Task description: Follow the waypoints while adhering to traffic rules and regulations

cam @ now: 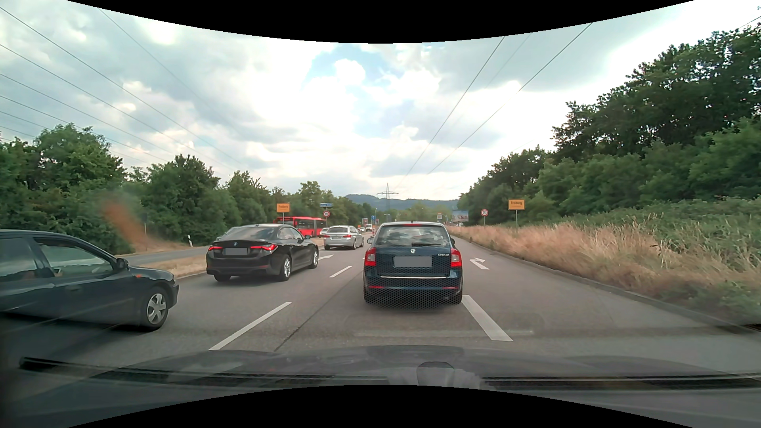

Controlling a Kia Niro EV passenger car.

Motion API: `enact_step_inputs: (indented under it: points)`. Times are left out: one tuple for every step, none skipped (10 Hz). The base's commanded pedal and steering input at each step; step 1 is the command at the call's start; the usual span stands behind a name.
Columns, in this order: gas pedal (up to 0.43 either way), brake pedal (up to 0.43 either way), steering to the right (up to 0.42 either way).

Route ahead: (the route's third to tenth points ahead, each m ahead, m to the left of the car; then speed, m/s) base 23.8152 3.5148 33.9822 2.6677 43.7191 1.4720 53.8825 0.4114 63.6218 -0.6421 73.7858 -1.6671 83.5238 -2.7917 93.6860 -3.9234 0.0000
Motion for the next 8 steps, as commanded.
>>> enact_step_inputs:
  points:
    - [0.000,0.287,0.000]
    - [0.000,0.287,0.000]
    - [0.000,0.287,0.000]
    - [0.000,0.287,0.000]
    - [0.000,0.287,0.000]
    - [0.000,0.287,0.001]
    - [0.000,0.293,0.000]
    - [0.000,0.287,0.000]
